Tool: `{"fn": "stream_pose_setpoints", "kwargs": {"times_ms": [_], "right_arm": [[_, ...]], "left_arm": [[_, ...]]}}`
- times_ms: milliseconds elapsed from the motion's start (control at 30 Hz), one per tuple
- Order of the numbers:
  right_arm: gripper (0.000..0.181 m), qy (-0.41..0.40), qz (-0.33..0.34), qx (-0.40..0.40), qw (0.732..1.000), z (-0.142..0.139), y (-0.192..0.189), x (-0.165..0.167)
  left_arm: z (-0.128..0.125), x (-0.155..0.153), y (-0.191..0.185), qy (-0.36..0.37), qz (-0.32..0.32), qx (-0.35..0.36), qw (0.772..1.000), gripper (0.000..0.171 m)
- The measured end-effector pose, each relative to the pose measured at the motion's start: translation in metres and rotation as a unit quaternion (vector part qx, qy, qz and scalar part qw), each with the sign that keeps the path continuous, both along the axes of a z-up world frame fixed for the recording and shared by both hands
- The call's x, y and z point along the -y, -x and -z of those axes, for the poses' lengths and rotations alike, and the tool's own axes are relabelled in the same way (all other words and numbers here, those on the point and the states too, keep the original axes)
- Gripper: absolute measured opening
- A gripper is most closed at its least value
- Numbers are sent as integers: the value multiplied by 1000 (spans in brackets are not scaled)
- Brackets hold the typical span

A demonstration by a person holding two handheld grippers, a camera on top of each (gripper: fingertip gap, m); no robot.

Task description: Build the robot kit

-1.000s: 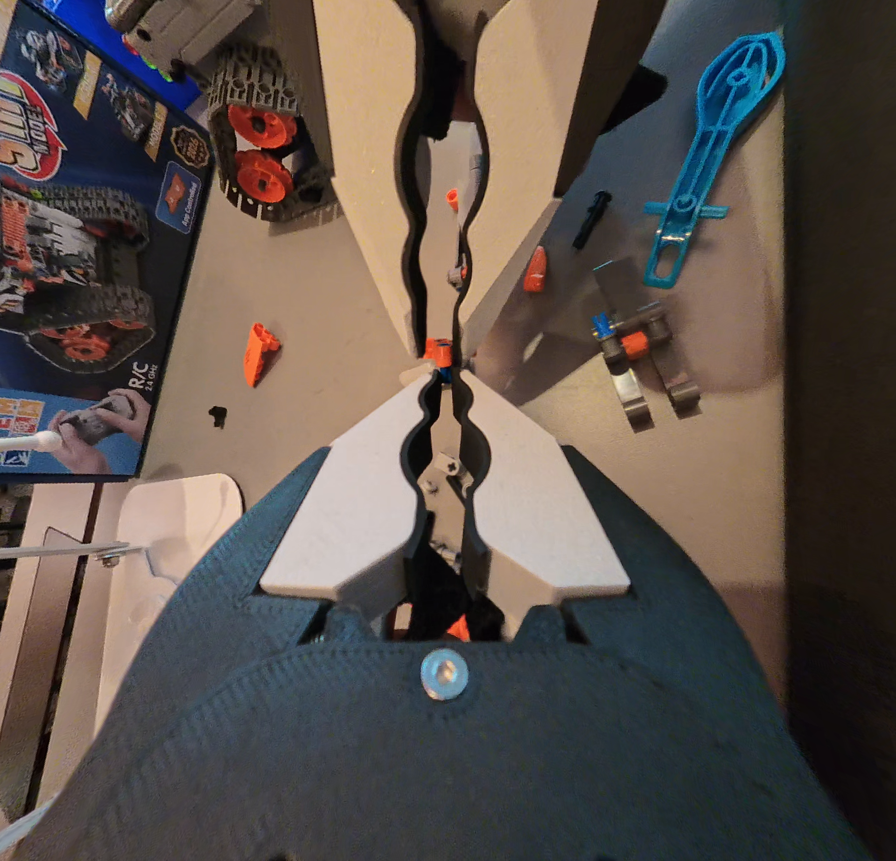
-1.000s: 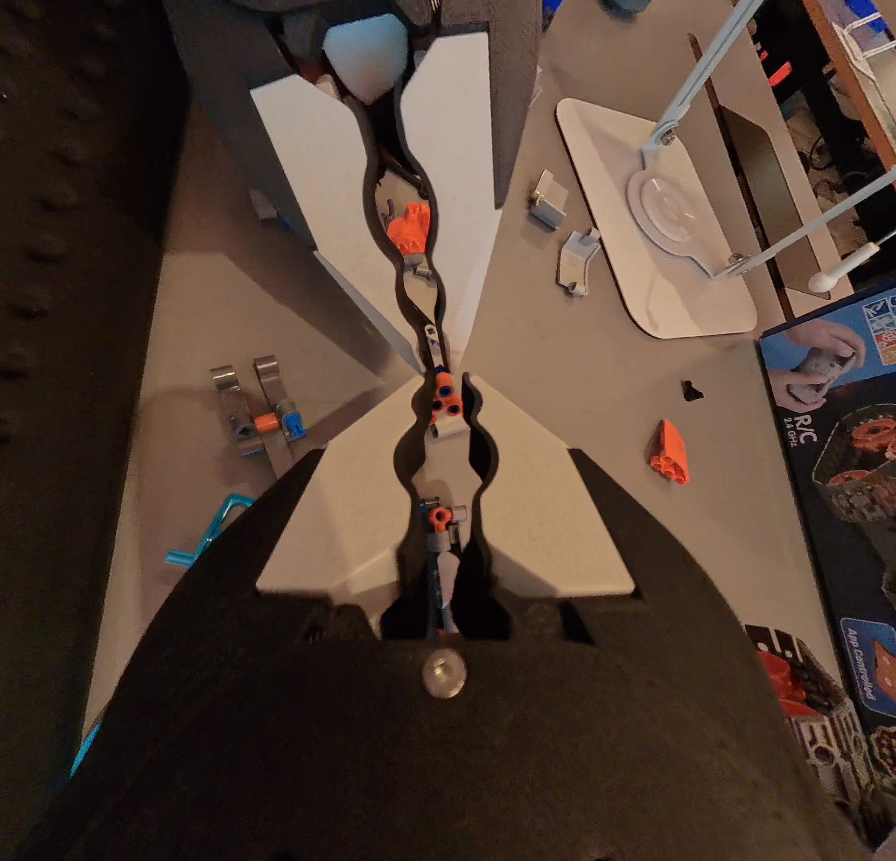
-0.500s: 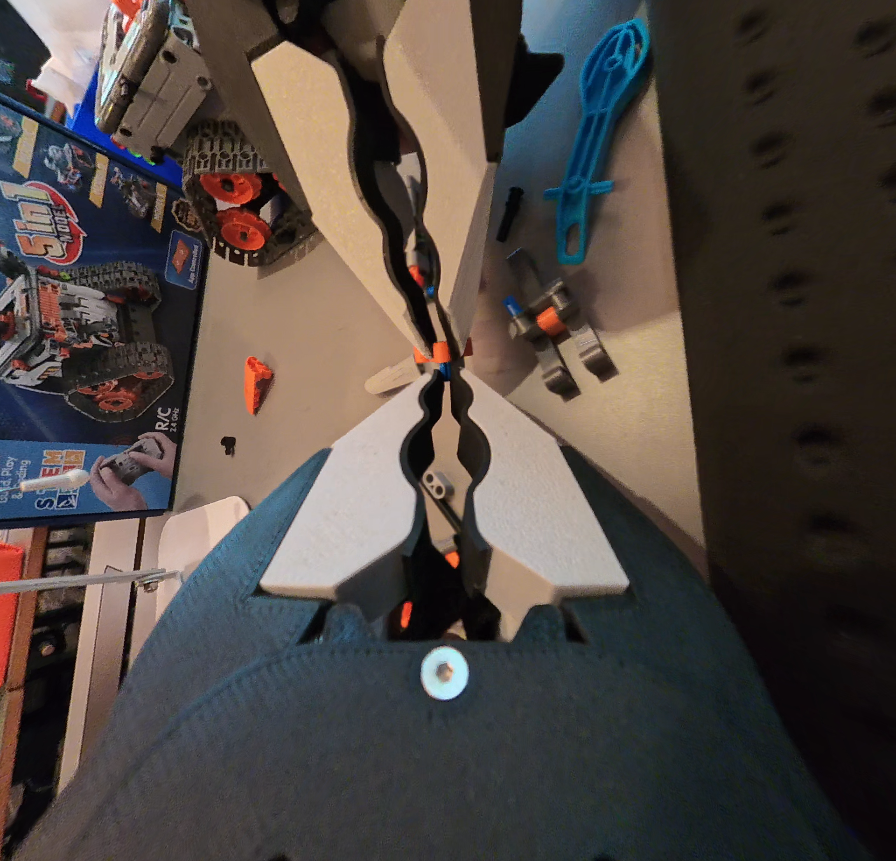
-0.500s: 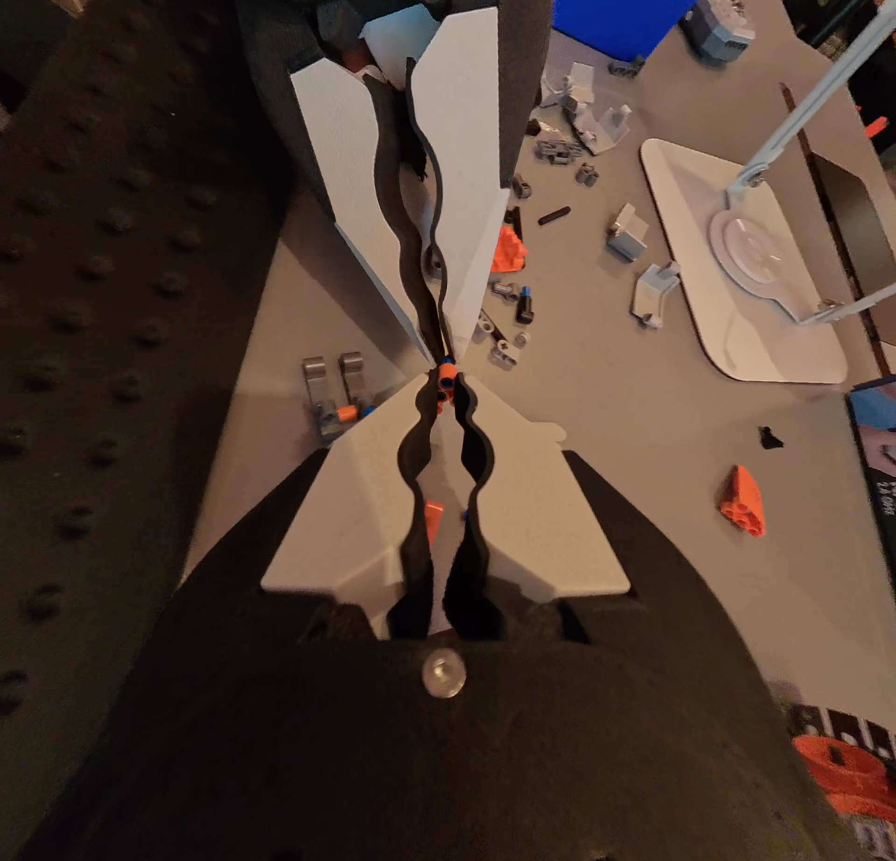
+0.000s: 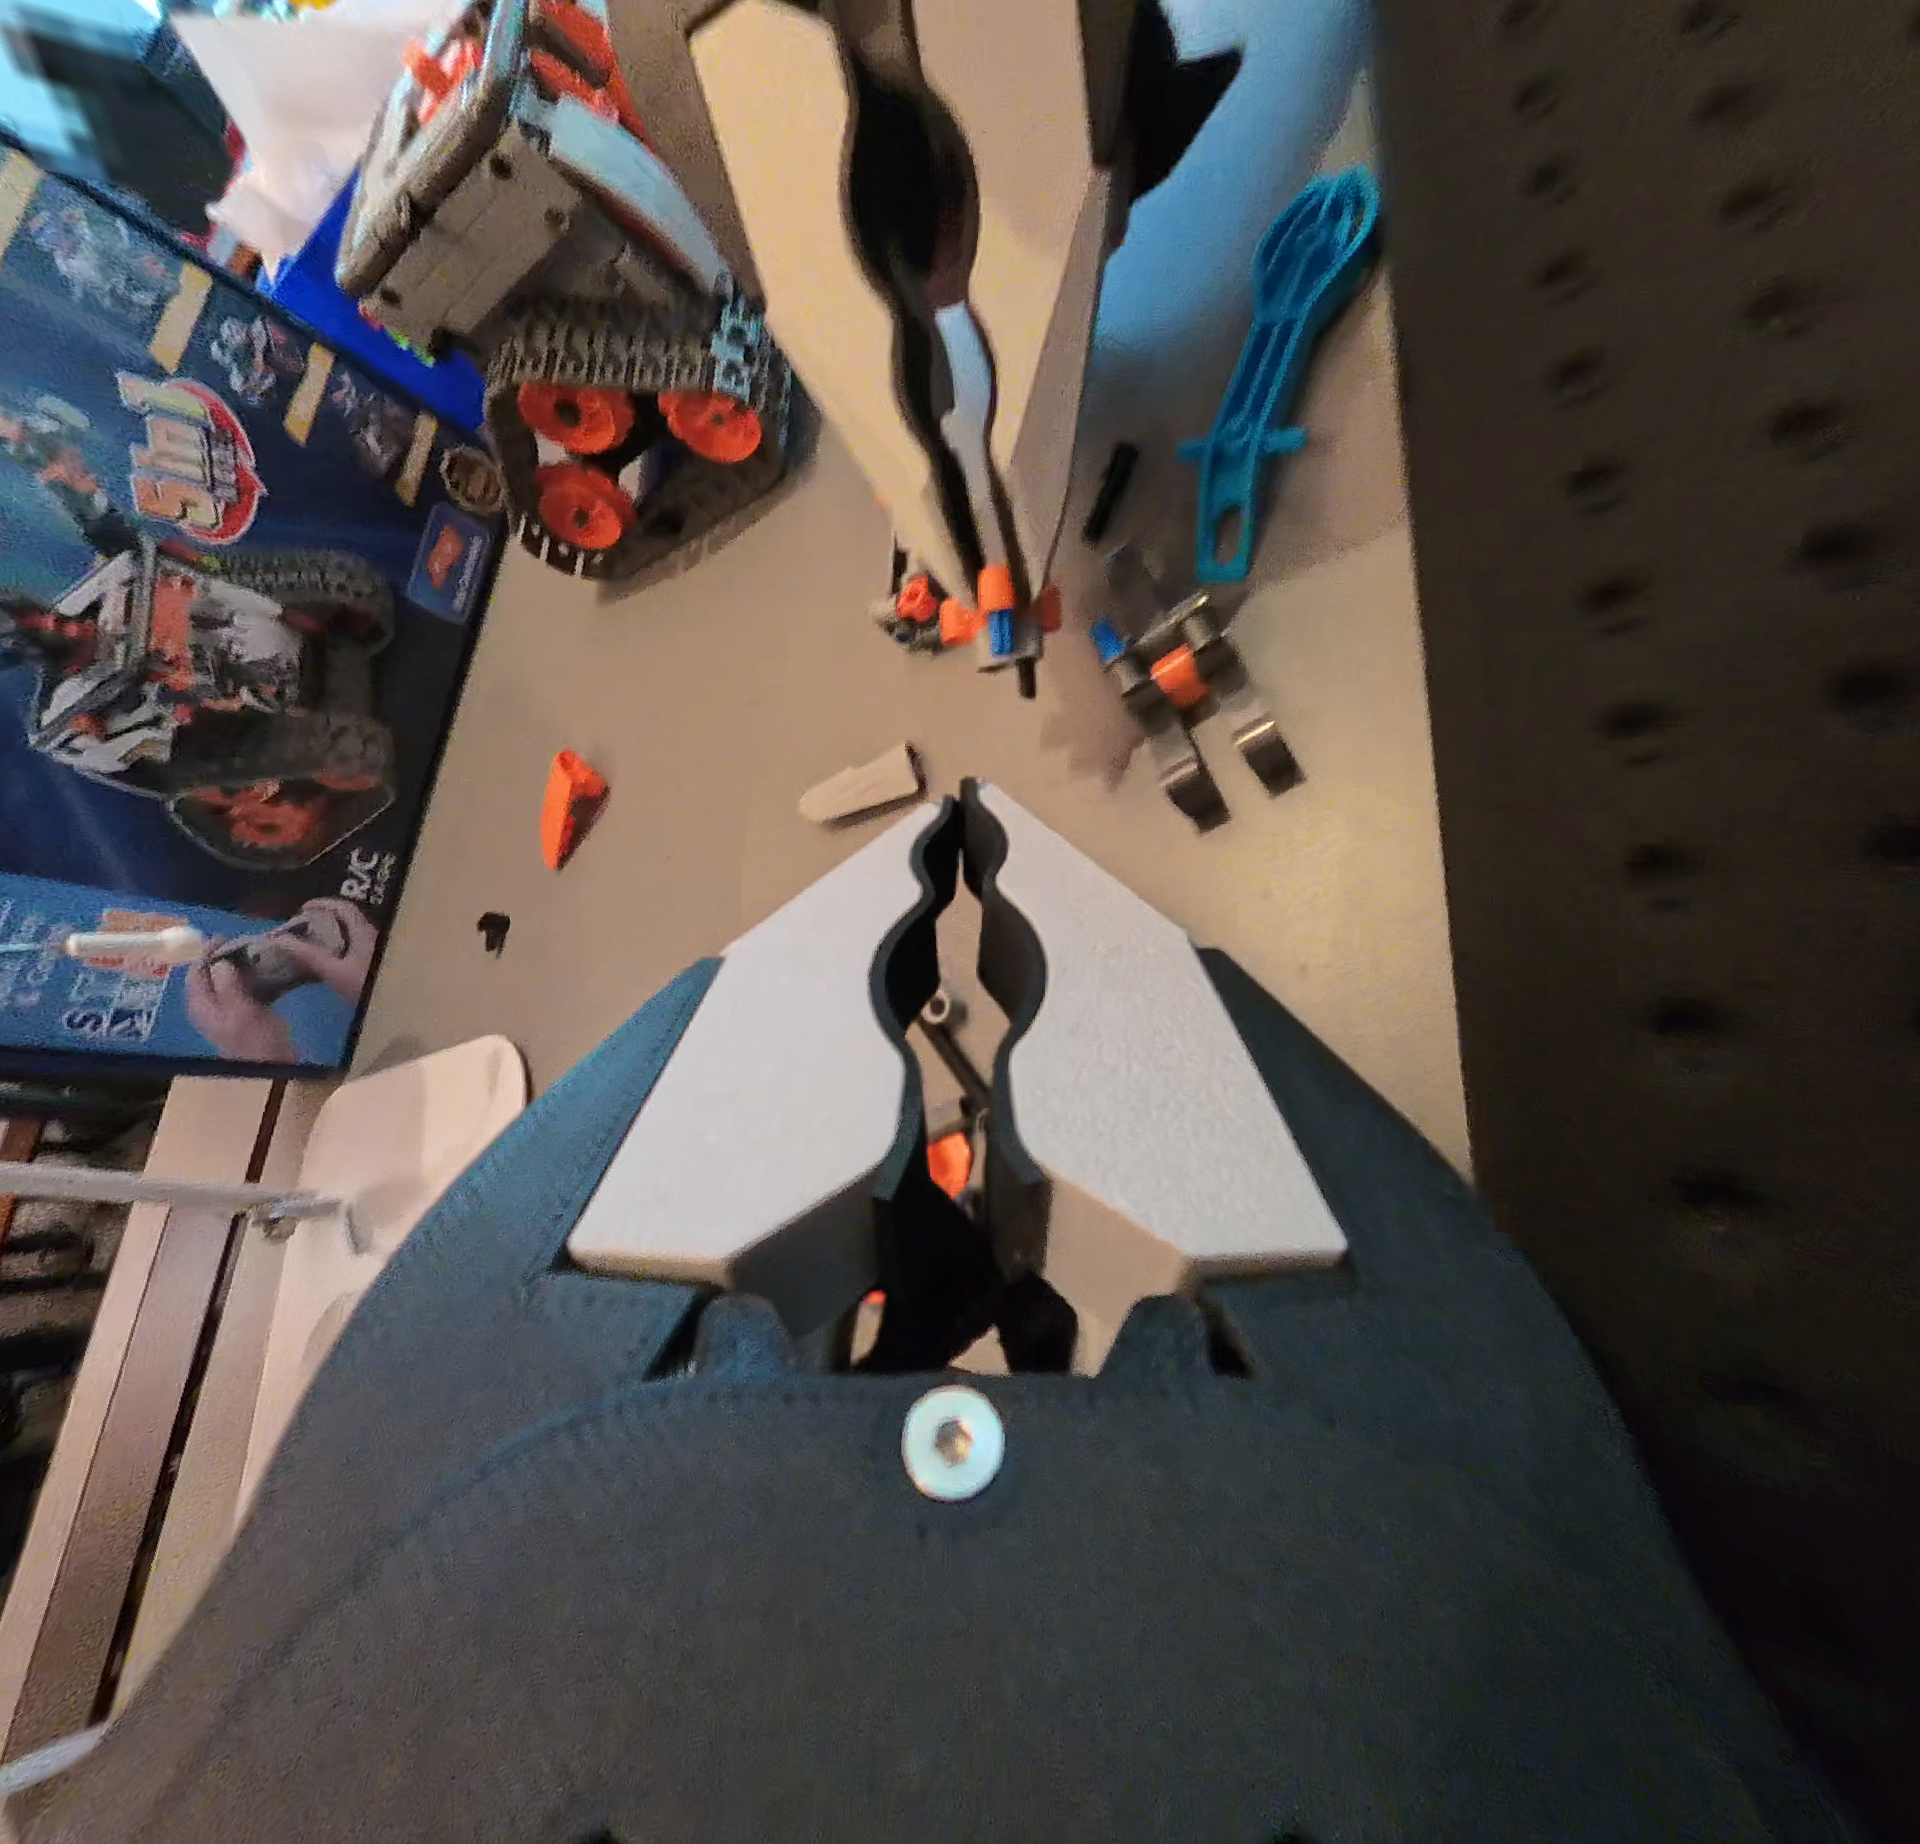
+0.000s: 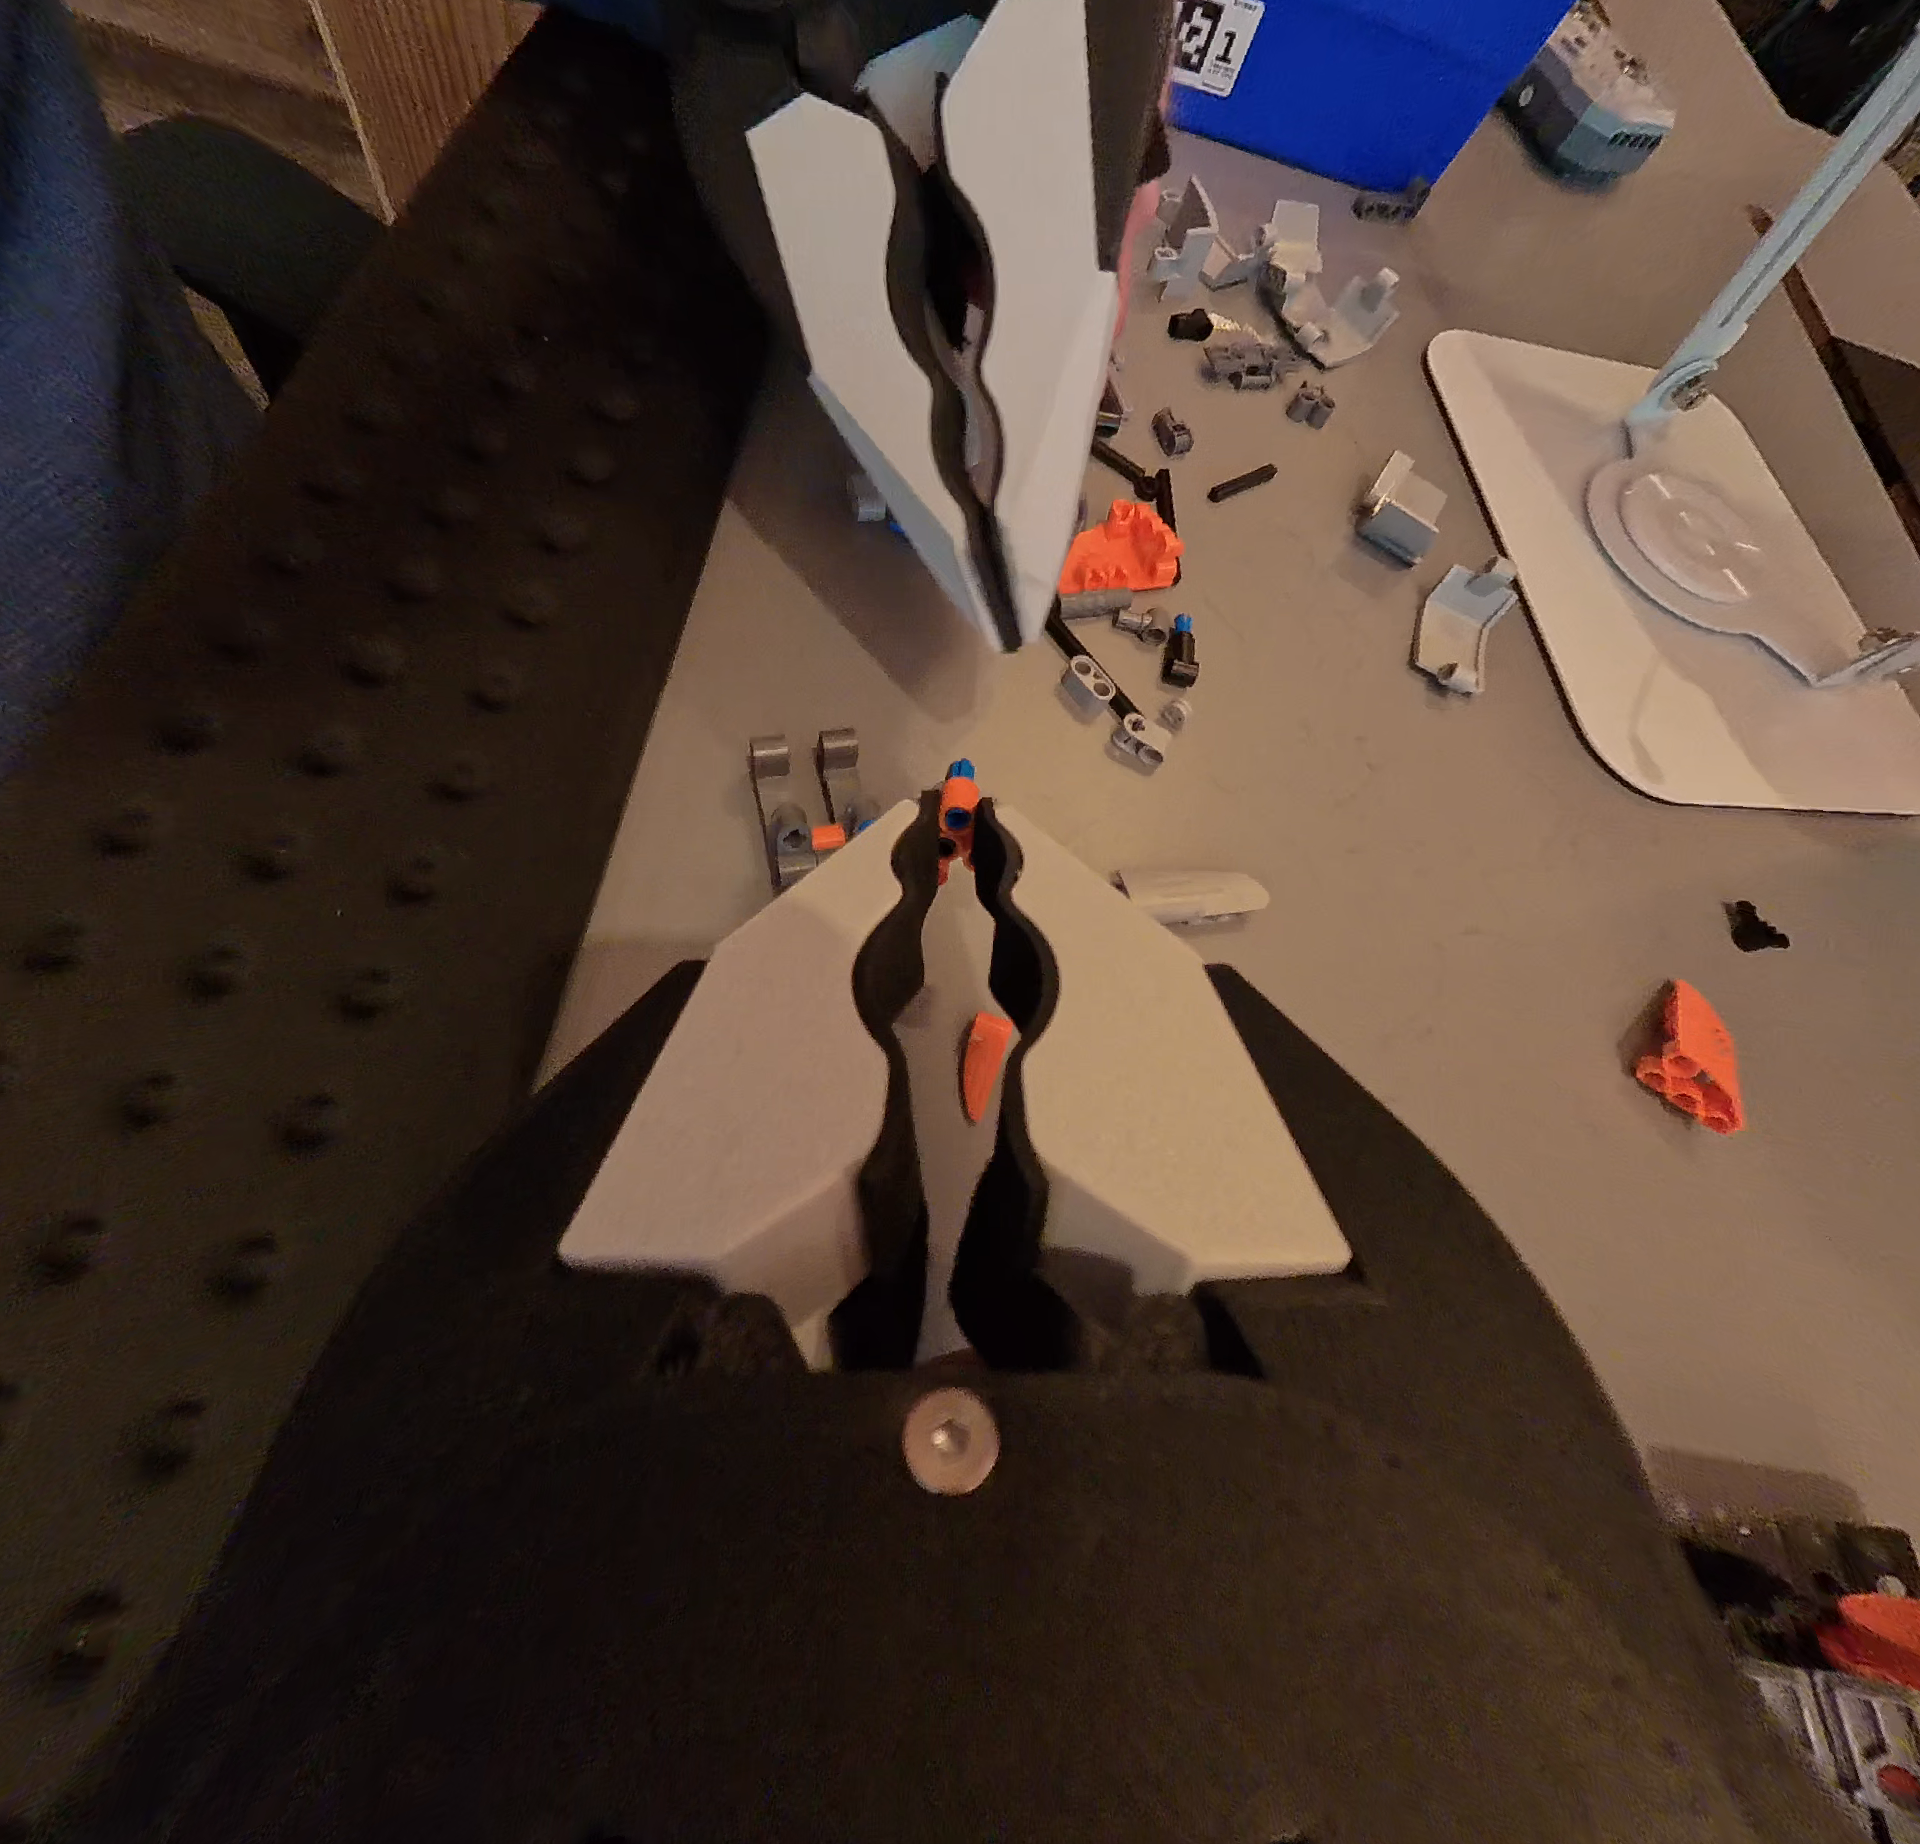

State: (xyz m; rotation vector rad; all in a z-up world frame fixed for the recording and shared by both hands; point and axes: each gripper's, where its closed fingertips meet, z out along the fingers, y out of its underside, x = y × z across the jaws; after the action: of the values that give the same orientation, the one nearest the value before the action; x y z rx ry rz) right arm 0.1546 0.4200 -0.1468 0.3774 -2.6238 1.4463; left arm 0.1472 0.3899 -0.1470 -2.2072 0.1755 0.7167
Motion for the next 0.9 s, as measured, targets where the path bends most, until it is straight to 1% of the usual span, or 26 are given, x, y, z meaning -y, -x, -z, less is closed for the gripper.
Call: {"fn": "stream_pose_setpoints", "kwargs": {"times_ms": [100, 133, 167, 267, 367, 467, 600, 700, 800, 833, 900], "right_arm": [[4, 5, 2, -25, 1000, -4, 1, 1], [4, 10, 0, -24, 1000, -5, -1, 3], [4, 4, -5, -29, 1000, -3, -3, 5], [4, 3, -12, -34, 999, -3, -7, 9], [4, 1, -13, -41, 999, -2, -9, 10], [4, 4, -14, -39, 999, -3, -10, 12], [4, -5, -16, -42, 999, 1, -11, 12], [4, -4, -13, -42, 999, 1, -10, 11], [4, -11, -14, -46, 999, 5, -9, 10], [4, -12, -14, -46, 999, 6, -9, 11], [4, -8, -14, -46, 999, 5, -7, 10]], "left_arm": [[-11, -8, -6, -38, 18, 4, 999, 1], [-11, -10, -5, -36, 15, 3, 999, 8], [-9, -12, -5, -27, 15, -6, 1000, 8], [0, -18, -9, -13, 28, 2, 1000, 6], [2, -19, -12, -14, 37, 16, 999, 0], [4, -19, -13, -9, 41, 12, 999, 0], [9, -20, -14, -2, 43, 8, 999, 0], [8, -20, -13, -6, 40, 2, 999, 0], [10, -19, -13, -5, 38, 20, 999, 0], [7, -18, -12, -10, 39, 17, 999, 1], [2, -16, -13, -23, 39, 25, 999, 9]]}}
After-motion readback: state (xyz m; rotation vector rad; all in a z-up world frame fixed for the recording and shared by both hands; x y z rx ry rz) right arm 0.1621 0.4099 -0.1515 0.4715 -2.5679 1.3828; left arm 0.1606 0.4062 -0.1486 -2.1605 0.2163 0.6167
